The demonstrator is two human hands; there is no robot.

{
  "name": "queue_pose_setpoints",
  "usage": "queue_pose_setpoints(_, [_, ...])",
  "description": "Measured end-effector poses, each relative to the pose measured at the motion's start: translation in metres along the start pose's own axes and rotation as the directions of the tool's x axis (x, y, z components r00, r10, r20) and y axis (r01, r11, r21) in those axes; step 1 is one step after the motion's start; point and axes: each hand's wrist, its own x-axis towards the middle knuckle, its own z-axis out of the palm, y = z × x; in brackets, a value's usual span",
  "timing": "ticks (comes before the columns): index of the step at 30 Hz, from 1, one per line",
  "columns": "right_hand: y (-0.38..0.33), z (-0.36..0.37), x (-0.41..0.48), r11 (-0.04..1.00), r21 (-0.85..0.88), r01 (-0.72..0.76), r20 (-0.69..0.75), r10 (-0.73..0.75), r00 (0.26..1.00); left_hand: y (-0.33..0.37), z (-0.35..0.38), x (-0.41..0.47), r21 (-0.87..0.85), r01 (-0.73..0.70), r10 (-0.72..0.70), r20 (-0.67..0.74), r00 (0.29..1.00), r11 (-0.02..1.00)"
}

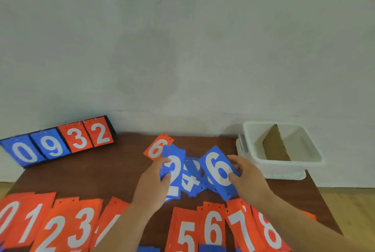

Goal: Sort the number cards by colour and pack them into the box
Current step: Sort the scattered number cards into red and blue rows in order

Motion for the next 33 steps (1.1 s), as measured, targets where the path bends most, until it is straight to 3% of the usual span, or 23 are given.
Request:
queue_pose_setpoints(7, [-0.041,-0.042,-0.067,0.970,0.148,0.194,-0.115,-0.178,0.977,0.044,-0.037,-0.072,-0.137,-0.101,0.082,-0.133,0.988,0.985])
queue_pose_setpoints(12, [-0.046,-0.033,-0.118,0.941,0.254,0.221,-0.130,-0.194,0.973,0.048,-0.055,-0.124,-0.180,-0.102,0.071,-0.169,0.983,0.978])
queue_pose_setpoints(19, [-0.057,-0.011,-0.137,0.947,0.239,0.213,-0.097,-0.195,0.976,0.018,-0.086,-0.157,-0.232,-0.071,0.018,-0.225,0.974,0.970])
queue_pose_setpoints(25, [-0.079,0.044,-0.136,0.969,0.136,0.208,-0.004,-0.210,0.978,-0.039,-0.133,-0.167,-0.255,-0.015,-0.057,-0.273,0.960,0.967])
queue_pose_setpoints(33, [-0.158,0.175,-0.134,0.970,0.102,0.222,0.166,-0.237,0.957,-0.144,-0.247,-0.180,-0.223,0.109,-0.192,-0.397,0.898,0.969])
